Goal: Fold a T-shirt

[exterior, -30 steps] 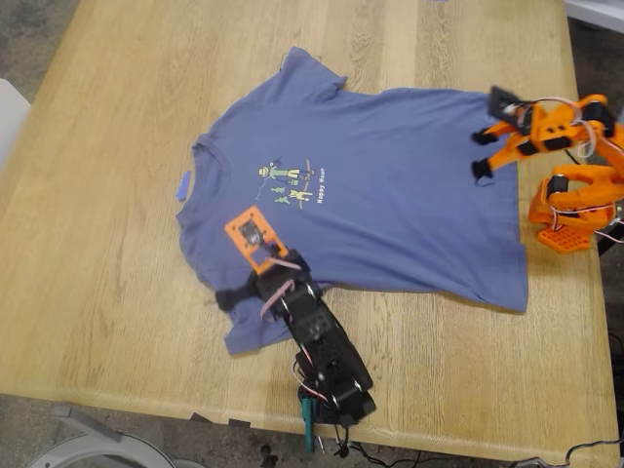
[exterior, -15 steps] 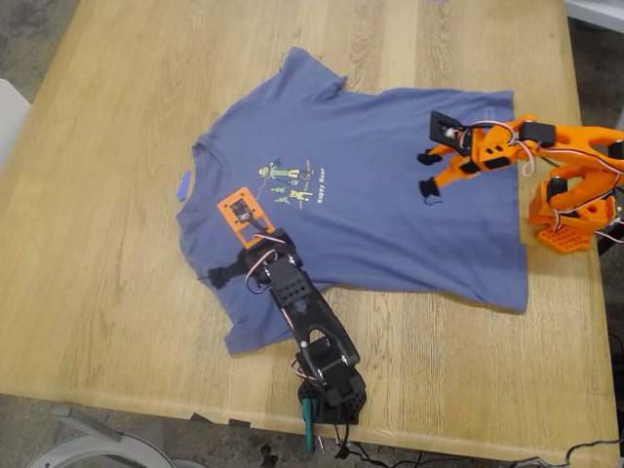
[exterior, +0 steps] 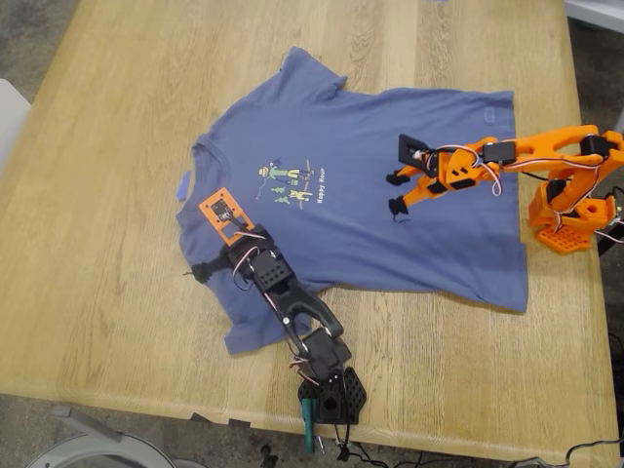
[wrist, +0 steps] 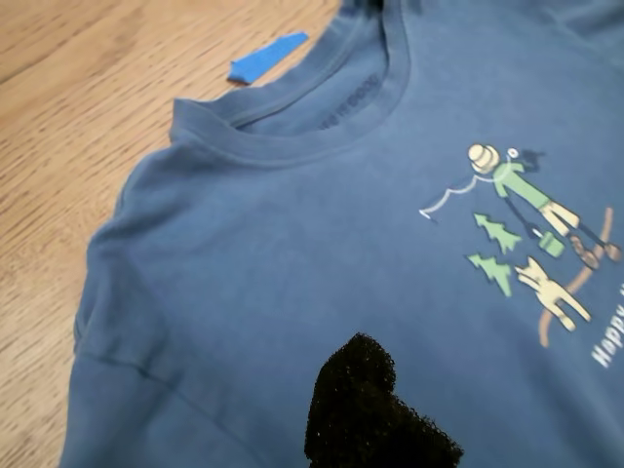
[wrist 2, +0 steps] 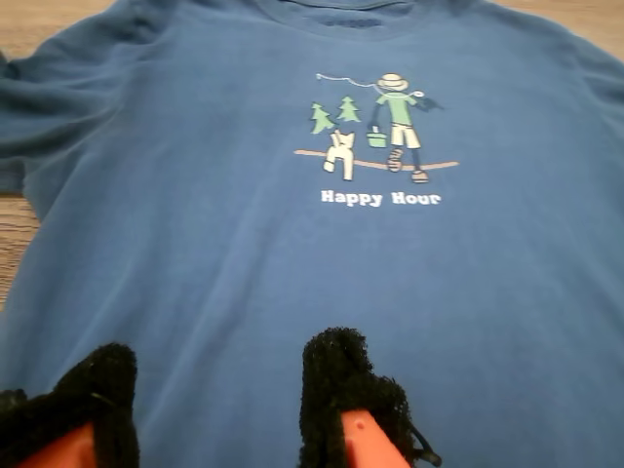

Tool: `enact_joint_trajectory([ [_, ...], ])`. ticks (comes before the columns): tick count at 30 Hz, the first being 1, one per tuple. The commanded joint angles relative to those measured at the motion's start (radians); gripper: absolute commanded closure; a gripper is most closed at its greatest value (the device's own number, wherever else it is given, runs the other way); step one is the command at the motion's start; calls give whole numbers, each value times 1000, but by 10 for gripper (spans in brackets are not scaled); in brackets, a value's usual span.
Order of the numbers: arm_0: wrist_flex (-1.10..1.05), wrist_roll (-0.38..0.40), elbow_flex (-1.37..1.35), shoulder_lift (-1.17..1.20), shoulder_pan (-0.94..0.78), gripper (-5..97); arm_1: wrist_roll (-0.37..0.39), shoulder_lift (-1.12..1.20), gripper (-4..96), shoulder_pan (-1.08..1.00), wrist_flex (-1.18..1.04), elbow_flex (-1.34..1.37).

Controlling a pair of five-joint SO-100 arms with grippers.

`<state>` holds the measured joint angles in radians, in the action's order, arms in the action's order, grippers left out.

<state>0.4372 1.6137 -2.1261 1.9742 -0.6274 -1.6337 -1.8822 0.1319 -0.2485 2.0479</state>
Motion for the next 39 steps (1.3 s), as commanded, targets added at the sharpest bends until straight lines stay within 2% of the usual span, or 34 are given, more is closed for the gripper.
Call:
enact_joint_trajectory([
  [1,-104,-11,52,-38,-25,233,11,15,655,20,21,-84],
  [11,-181,-46,313,-331,-41,230,32,60,659,84,-95,-179],
  [23,-52,-48,712,-615,-43,239,32,164,659,115,-106,-291],
  [39,18,-38,1019,-927,-44,247,48,201,666,147,-135,-330],
])
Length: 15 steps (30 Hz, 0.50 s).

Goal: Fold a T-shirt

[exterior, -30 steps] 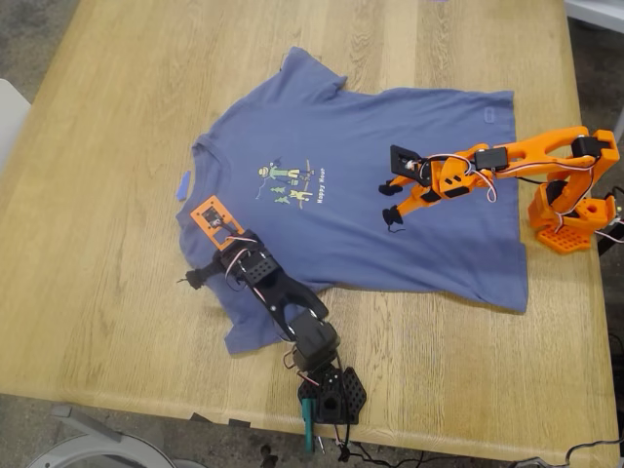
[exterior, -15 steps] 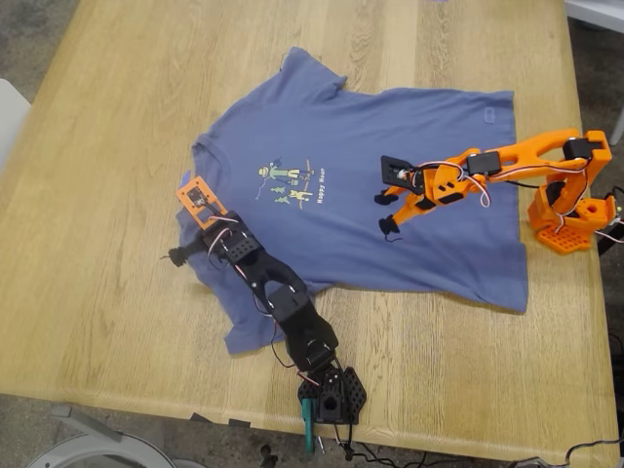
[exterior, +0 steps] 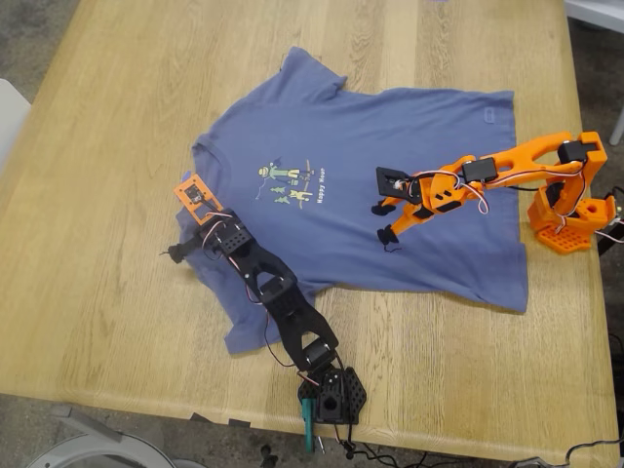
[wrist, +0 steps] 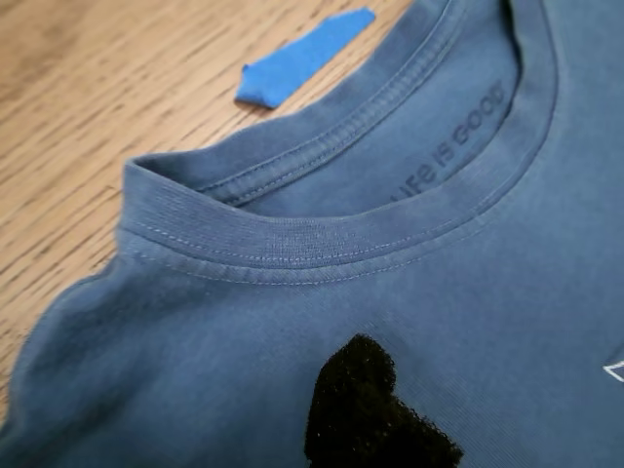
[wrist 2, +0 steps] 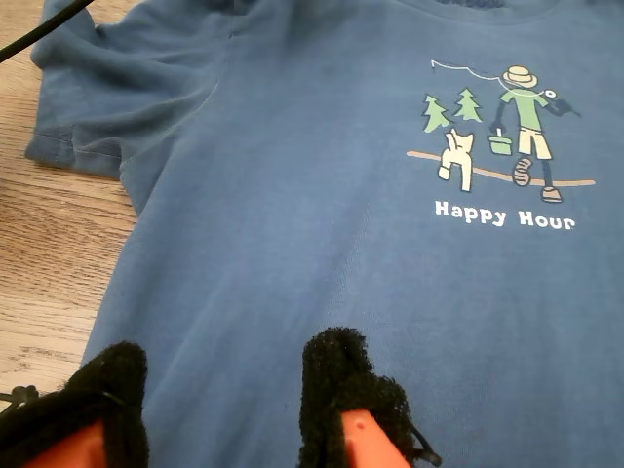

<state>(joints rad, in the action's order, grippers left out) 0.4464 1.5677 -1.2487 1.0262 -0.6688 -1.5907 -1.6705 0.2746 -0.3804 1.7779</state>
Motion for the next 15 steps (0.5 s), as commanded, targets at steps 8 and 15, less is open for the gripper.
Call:
enact_joint_trajectory([
  [8,64,8,341,-135,-23,250,14,-12,665,-8,-5,-44],
  [15,135,8,488,-258,-57,255,37,-32,667,2,11,11],
])
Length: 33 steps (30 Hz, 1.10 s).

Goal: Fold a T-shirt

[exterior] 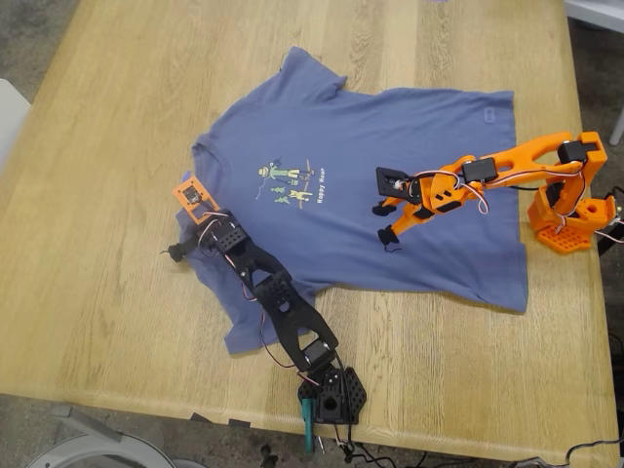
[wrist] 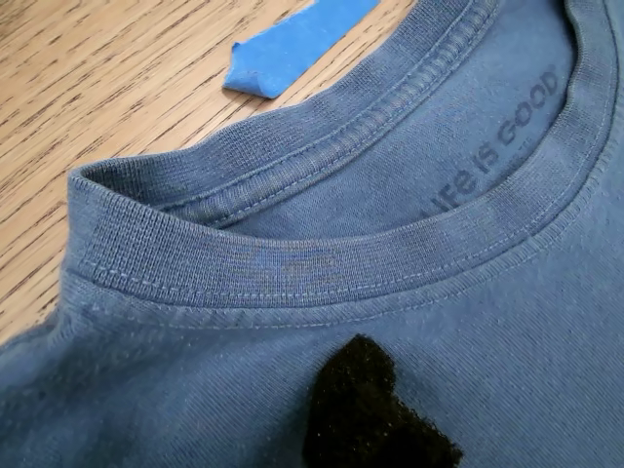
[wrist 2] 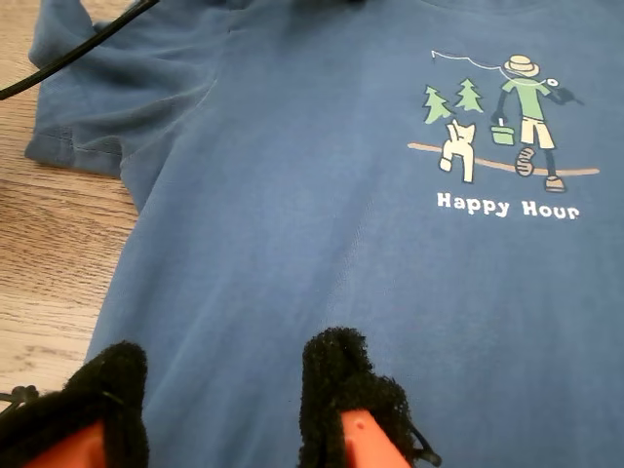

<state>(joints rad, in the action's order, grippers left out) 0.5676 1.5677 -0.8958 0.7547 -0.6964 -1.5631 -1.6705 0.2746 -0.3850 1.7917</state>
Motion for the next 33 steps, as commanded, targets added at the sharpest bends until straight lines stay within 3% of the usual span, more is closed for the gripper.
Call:
enact_joint_trajectory([
  [1,31,9,156,-2,-34,258,15,-34,668,3,18,5],
  [11,225,35,278,-92,-52,332,29,-48,675,-9,25,26],
  [24,324,84,278,-147,-97,455,63,-95,677,-14,21,97],
  [33,318,135,341,-229,-72,631,86,-94,684,-8,40,126],
])
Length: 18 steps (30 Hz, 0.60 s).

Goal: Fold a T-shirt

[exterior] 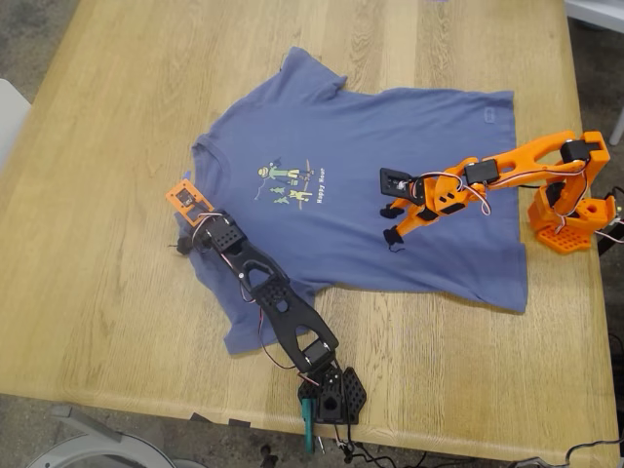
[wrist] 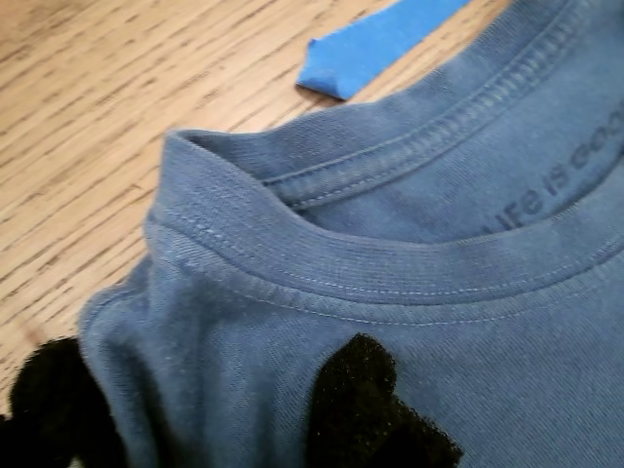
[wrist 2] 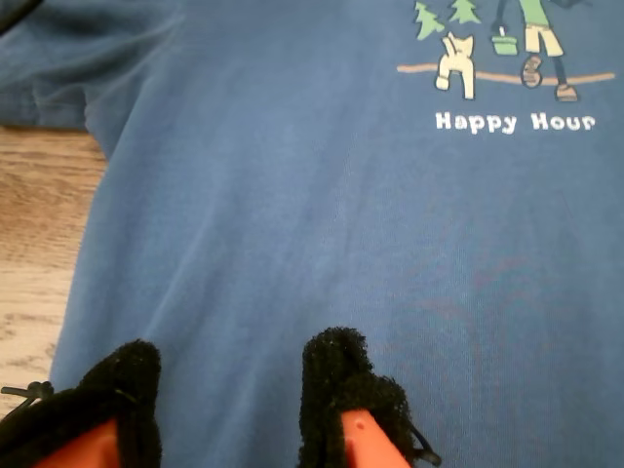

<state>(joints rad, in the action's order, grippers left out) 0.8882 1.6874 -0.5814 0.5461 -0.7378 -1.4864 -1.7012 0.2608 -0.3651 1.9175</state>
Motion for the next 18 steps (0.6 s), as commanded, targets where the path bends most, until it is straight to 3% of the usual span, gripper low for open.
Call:
enact_joint_trajectory([
  [1,-3,15,37,-29,-29,632,12,-63,684,6,26,8],
  [11,-3,46,72,-92,0,712,34,-54,685,-17,86,66],
  [18,2,80,74,-103,21,845,51,-55,678,-26,114,112],
])
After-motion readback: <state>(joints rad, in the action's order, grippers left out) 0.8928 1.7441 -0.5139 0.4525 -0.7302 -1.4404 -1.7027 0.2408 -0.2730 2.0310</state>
